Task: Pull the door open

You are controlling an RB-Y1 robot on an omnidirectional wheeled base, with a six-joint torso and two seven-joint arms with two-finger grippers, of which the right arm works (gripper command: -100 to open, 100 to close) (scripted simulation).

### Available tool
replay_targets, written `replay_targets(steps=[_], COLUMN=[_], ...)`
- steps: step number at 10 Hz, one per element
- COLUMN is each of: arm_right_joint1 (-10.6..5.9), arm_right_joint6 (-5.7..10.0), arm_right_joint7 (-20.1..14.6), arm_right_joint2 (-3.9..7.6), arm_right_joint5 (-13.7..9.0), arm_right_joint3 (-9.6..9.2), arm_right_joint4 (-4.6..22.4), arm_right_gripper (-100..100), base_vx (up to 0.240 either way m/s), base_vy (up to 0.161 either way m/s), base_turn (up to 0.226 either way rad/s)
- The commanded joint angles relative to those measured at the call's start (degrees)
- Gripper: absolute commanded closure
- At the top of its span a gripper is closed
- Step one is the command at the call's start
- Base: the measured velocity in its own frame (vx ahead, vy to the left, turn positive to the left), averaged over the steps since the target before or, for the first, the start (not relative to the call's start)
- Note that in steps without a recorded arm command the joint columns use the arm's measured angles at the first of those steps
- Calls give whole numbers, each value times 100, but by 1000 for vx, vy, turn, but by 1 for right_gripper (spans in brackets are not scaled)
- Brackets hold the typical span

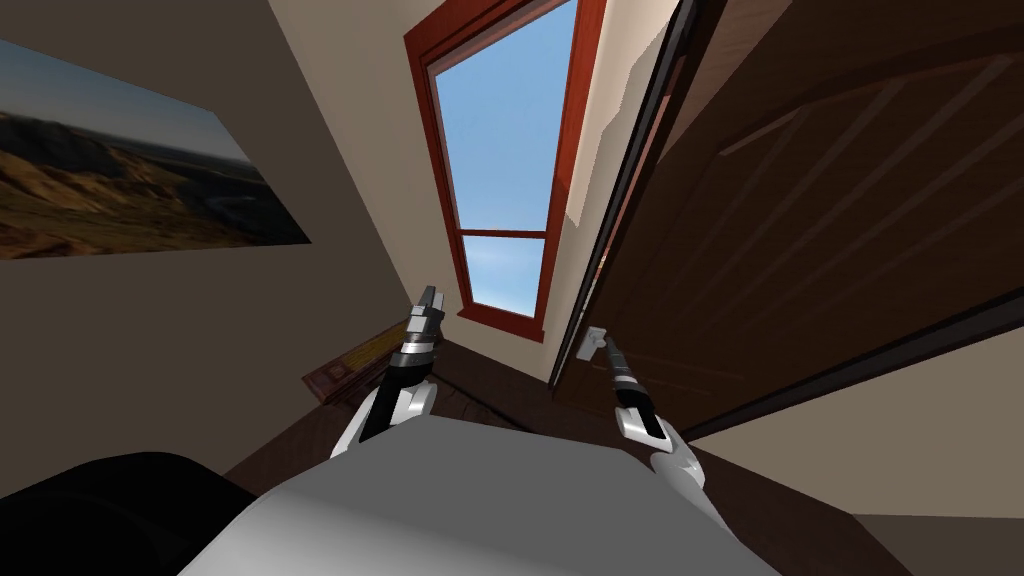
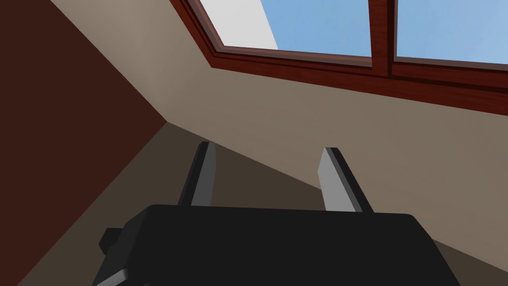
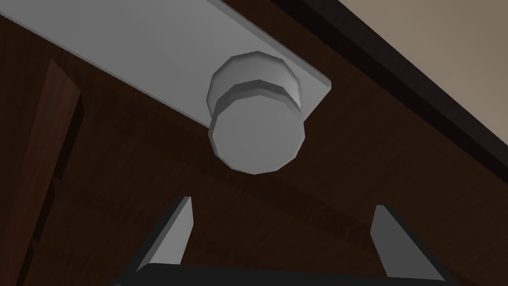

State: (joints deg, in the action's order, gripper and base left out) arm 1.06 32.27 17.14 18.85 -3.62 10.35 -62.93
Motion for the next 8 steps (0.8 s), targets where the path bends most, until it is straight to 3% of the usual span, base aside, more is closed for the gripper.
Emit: replay_targets(steps=[1,5,8], arm_right_joint1=[59,187,230], arm_right_joint6=[41,111,135], arm_right_joint7=[286,895,1215], arm_right_joint2=[90,276,339], arm_right_joint5=[196,585,717], arm_right_joint3=[18,52,63], arm_right_joint4=[11,25,31], arm_right_gripper=[-100,-100,-100], base_vx=[-5,-14,-12], base_vy=[69,52,41], base_turn=[-45,-46,-29])
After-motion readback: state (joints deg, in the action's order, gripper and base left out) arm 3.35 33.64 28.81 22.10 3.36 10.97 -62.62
